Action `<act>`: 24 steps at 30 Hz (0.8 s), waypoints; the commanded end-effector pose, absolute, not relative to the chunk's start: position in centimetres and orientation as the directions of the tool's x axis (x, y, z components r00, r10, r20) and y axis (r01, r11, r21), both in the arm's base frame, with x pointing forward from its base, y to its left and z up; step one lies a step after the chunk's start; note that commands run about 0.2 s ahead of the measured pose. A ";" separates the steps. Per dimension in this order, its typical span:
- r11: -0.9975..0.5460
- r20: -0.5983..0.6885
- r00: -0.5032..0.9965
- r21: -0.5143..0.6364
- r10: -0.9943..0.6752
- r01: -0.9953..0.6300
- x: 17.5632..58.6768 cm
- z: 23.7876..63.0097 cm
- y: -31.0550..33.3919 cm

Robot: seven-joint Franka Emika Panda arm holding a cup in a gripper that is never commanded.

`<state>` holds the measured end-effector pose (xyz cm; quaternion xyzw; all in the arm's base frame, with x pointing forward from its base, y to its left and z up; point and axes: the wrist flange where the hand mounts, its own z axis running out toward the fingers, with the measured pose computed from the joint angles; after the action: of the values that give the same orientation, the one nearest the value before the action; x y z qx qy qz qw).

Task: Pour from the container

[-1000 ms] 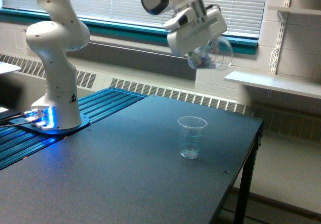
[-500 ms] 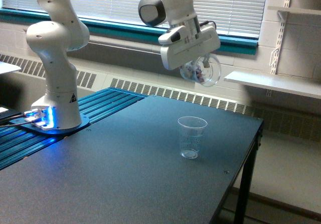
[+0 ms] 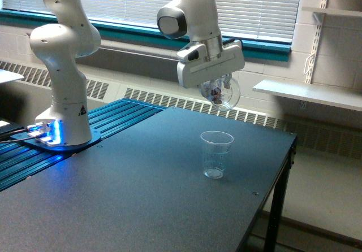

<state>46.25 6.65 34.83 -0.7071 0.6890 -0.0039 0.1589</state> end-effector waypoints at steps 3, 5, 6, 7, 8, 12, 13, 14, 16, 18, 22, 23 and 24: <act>-0.026 -0.243 0.070 -0.178 -0.968 -0.984 46.4 34.9 7.9; -0.041 -0.255 0.086 -0.175 -0.963 -0.984 46.6 34.9 7.7; -0.058 -0.256 0.103 -0.175 -0.961 -0.983 46.8 34.9 7.7; -0.084 -0.253 0.126 -0.173 -0.959 -0.981 46.9 34.9 7.6; -0.098 -0.249 0.140 -0.172 -0.959 -0.980 46.9 34.9 7.6; -0.137 -0.246 0.177 -0.170 -0.953 -0.976 47.3 34.9 7.3; -0.146 -0.246 0.185 -0.168 -0.951 -0.975 47.4 34.9 7.2; -0.151 -0.250 0.189 -0.166 -0.950 -0.975 47.4 34.9 7.1; -0.169 -0.248 0.206 -0.163 -0.947 -0.972 47.5 34.8 7.1; -0.190 -0.248 0.224 -0.153 -0.943 -0.970 47.5 34.6 7.0; -0.222 -0.249 0.252 -0.144 -0.935 -0.964 47.5 34.3 6.8; -0.227 -0.253 0.257 -0.141 -0.933 -0.964 47.4 34.2 6.8; -0.232 -0.254 0.261 -0.140 -0.931 -0.963 47.4 34.2 6.8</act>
<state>47.30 7.17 34.28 -0.7576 0.6362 0.0548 0.1355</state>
